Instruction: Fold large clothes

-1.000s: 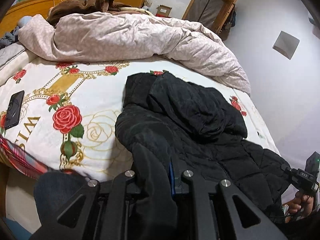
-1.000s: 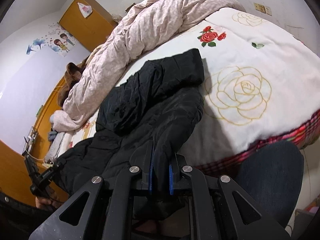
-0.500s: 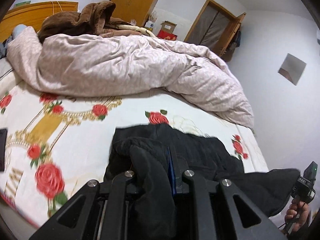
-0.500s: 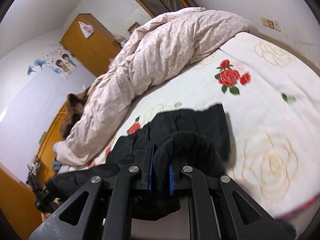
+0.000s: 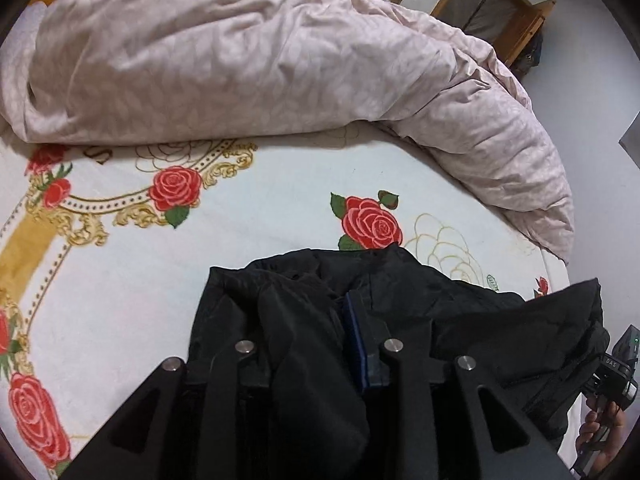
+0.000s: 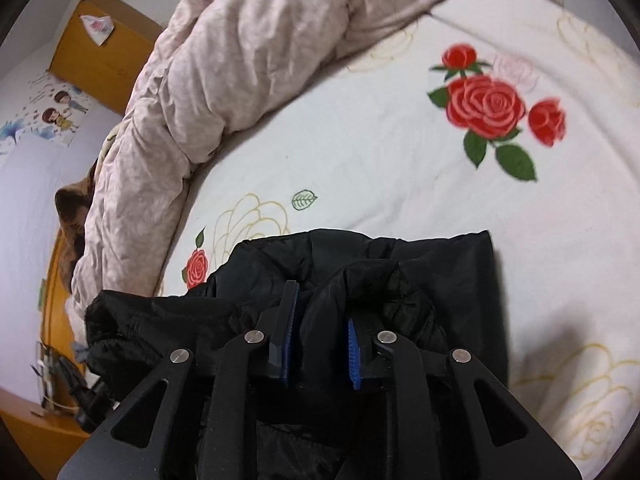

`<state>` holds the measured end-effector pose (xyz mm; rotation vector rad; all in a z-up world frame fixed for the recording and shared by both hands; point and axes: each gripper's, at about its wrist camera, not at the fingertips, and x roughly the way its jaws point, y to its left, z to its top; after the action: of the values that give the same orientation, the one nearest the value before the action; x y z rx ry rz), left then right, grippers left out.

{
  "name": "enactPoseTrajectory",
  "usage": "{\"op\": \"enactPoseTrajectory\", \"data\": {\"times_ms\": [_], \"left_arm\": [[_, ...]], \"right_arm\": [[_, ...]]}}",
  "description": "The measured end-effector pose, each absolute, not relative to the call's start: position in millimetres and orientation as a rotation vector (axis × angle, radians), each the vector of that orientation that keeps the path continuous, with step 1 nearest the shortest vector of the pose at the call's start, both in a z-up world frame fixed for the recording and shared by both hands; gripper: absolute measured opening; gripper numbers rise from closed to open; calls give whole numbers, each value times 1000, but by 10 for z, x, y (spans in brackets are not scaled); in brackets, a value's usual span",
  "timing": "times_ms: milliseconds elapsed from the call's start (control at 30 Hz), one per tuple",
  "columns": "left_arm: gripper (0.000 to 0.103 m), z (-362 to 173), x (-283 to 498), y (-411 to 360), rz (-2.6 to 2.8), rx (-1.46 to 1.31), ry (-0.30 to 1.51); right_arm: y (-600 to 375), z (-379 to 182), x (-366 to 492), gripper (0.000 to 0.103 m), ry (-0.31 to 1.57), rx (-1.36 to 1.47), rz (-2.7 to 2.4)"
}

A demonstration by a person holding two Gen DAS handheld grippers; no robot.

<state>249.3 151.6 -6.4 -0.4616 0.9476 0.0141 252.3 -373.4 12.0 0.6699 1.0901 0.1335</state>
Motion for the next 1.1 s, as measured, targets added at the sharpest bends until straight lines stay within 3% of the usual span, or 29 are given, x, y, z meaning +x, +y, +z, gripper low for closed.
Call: {"op": "enactPoseTrajectory", "data": {"times_ms": [100,200,233,400,600,733,900,967,1100], "left_arm": [[36,-14,2514,1526,-5,-469,948],[54,104,2500,1595,-34,-521,923],[64,153,2488,1616,-46,-544,906],[74,429,2418,1659,-35,-561,825],[85,689,2220,1661,28,-453,712],[85,519,2177,1503,-41,-393,777],[85,-59,2410,1267,-87,-320,931],[90,-233,2520,1249,-61,-289,943],[90,-145,2589,1247,-38,-283,949]], "right_arm": [[-3835,216,2507,35,1070,740,178],[-3976,448,2427,77,978,824,220],[-4047,568,2360,79,925,834,207],[-3981,993,2020,79,776,737,194],[-3322,759,1906,79,879,449,239],[-3120,379,1956,79,952,335,226],[-3166,5,2162,79,994,259,156],[-3181,-62,2242,79,996,226,141],[-3168,1,2296,79,1027,198,120]]}}
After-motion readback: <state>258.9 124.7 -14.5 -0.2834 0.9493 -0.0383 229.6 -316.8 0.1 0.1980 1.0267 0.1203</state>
